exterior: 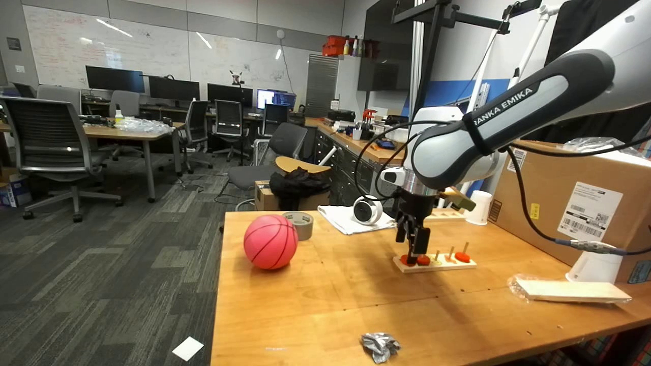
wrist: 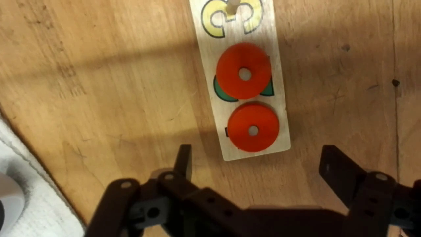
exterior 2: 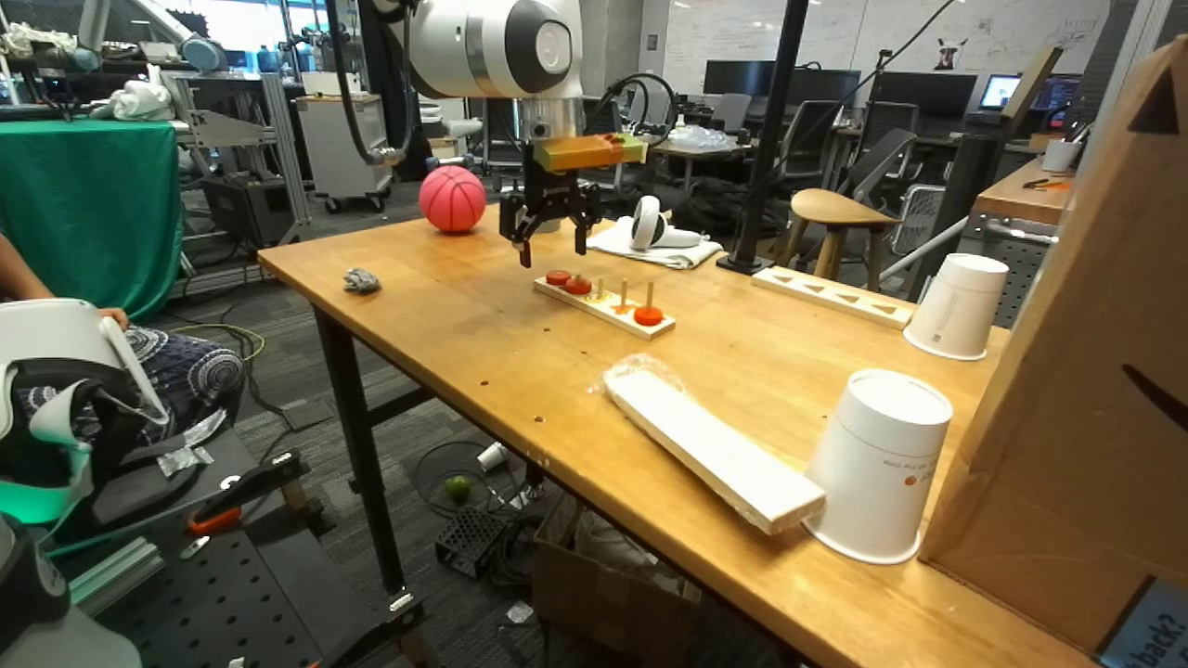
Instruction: Put the orange objects on the first pole on the right
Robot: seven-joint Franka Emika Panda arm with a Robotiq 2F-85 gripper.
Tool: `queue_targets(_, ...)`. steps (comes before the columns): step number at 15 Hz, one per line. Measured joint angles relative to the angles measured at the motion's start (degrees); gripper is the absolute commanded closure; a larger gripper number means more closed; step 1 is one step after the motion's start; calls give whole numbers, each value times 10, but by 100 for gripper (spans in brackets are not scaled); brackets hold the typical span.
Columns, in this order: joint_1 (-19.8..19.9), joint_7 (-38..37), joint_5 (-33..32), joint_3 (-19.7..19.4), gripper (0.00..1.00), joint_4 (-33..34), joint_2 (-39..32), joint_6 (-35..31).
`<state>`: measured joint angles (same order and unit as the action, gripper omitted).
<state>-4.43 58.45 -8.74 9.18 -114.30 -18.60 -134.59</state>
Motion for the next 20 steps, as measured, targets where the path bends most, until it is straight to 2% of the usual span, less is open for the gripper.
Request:
queue_targets(6,1,0,0,0,1,-17,0,0)
queue_targets(8,1,0,0,0,18,-18,0,0)
queue_targets(9,1,0,0,0,32,-19,0,0)
queue_targets(15,4,0,0,0,78,-21,0,0)
queue_targets(16,5,0,0,0,83,-21,1,0)
queue_targets(20,6,0,0,0,83,-21,1,0)
